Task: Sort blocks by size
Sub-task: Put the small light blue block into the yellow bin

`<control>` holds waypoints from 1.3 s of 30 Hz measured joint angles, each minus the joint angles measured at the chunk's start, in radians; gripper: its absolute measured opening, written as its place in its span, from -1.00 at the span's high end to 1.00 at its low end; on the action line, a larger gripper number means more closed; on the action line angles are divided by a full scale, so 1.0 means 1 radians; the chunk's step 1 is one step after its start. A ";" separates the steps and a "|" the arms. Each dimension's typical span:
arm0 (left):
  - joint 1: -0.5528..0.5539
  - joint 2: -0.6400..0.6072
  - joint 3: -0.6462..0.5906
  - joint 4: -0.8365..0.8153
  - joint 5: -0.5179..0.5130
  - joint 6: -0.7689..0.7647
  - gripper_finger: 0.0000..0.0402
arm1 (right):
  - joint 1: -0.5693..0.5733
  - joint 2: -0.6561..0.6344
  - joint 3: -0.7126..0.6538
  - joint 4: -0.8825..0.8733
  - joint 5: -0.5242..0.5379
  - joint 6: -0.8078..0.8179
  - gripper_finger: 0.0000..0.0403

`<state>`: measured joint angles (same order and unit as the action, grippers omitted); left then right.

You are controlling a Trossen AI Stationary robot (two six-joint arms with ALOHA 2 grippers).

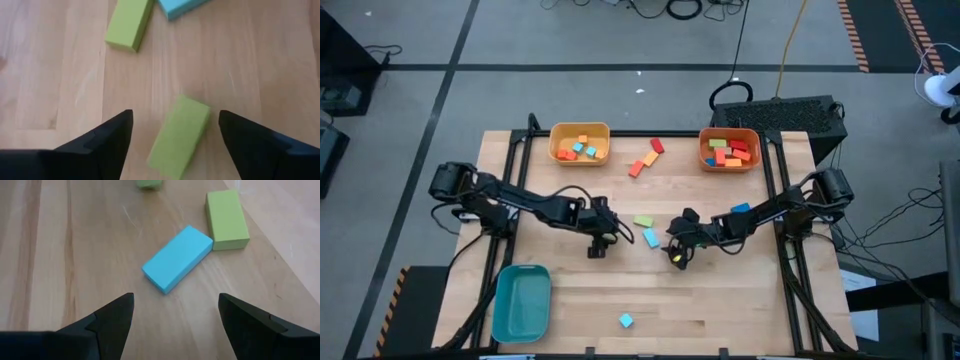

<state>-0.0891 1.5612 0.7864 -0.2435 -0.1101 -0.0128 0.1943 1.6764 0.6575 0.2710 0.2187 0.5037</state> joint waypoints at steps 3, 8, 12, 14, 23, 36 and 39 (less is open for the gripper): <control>0.001 0.006 0.000 0.012 -0.001 0.009 -0.48 | 0.004 0.001 0.000 0.002 0.020 -0.001 -0.37; -0.034 -0.005 0.000 0.042 0.080 0.094 -0.43 | 0.004 0.001 0.000 0.006 0.016 0.001 -0.37; -0.131 -0.005 0.000 0.127 0.186 0.219 -0.39 | 0.018 0.001 0.000 0.007 0.014 0.030 -0.37; -0.187 0.001 0.000 0.203 0.188 0.258 -0.38 | 0.032 0.001 0.000 0.008 0.013 0.039 -0.37; -0.336 0.098 0.001 0.406 0.179 0.247 -0.38 | 0.057 0.001 0.001 0.019 0.011 0.123 -0.37; -0.477 0.299 0.000 0.798 0.168 0.155 -0.38 | 0.142 0.001 0.001 0.062 -0.006 0.215 -0.37; -0.500 0.339 0.014 0.802 0.126 0.122 -0.38 | 0.171 0.001 0.001 0.063 -0.002 0.218 -0.37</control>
<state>-0.5887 1.8999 0.8001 0.5590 0.0161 0.1097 0.3649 1.6772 0.6582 0.3337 0.2165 0.7218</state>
